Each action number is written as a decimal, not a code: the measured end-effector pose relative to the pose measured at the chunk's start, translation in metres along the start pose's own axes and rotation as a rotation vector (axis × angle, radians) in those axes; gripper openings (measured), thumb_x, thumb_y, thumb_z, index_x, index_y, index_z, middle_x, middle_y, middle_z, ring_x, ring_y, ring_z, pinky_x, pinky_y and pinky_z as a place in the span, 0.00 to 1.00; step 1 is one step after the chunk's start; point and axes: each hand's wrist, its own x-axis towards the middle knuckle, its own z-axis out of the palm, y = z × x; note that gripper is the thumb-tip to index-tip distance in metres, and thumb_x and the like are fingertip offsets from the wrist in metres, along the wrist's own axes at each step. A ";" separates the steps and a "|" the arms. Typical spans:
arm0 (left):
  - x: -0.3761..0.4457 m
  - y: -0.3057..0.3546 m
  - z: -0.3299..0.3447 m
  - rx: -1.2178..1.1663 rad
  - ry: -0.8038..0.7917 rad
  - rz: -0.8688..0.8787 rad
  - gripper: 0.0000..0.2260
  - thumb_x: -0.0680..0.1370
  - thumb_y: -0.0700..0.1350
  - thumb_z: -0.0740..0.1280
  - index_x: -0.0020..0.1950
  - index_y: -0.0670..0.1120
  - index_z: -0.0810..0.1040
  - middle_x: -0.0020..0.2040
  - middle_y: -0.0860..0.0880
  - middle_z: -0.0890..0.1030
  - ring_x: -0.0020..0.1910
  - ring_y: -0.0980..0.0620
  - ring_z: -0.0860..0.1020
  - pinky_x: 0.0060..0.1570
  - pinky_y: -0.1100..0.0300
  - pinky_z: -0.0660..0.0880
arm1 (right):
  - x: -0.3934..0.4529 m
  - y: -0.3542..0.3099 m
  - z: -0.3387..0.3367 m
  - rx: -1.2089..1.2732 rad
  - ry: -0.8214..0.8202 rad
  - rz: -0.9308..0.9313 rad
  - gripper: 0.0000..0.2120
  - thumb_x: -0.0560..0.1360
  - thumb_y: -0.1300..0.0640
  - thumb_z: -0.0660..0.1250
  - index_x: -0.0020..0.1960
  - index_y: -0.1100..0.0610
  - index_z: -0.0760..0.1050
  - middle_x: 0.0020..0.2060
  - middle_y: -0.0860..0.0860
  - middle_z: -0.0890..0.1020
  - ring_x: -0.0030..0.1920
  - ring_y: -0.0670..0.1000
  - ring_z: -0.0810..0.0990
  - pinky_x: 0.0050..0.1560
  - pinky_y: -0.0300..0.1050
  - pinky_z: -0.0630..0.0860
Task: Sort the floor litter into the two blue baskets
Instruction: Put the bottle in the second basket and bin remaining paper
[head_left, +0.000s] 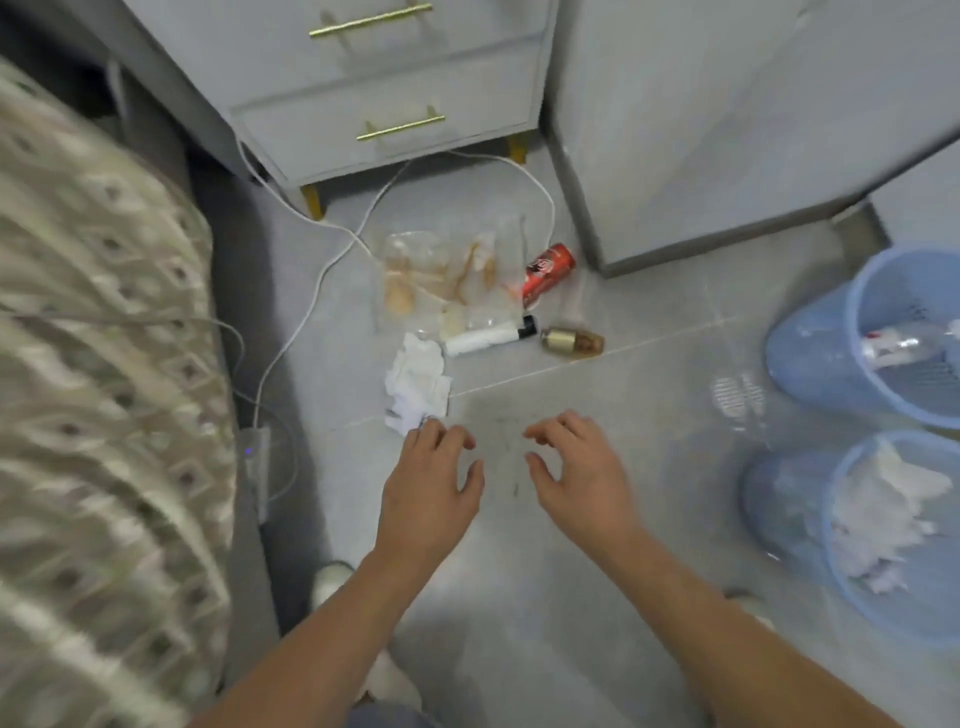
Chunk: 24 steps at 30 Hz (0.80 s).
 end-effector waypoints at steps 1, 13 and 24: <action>0.001 -0.023 -0.007 0.012 -0.003 -0.032 0.08 0.79 0.51 0.67 0.56 0.52 0.77 0.54 0.54 0.75 0.54 0.52 0.73 0.43 0.57 0.76 | 0.009 -0.011 0.019 -0.009 -0.046 -0.001 0.10 0.75 0.58 0.71 0.56 0.52 0.79 0.50 0.46 0.77 0.53 0.51 0.77 0.50 0.47 0.77; 0.078 -0.179 0.072 -0.040 -0.047 -0.207 0.23 0.78 0.58 0.70 0.71 0.54 0.71 0.64 0.50 0.73 0.62 0.47 0.73 0.52 0.52 0.78 | 0.135 0.006 0.195 -0.194 -0.353 0.089 0.29 0.74 0.56 0.73 0.73 0.53 0.70 0.68 0.55 0.73 0.66 0.60 0.69 0.63 0.54 0.73; 0.135 -0.210 0.145 -0.146 0.065 -0.145 0.36 0.76 0.52 0.73 0.80 0.50 0.59 0.68 0.50 0.72 0.63 0.47 0.71 0.54 0.48 0.77 | 0.167 0.044 0.252 -0.147 -0.305 -0.220 0.30 0.69 0.58 0.73 0.70 0.52 0.73 0.58 0.53 0.77 0.56 0.57 0.73 0.52 0.54 0.76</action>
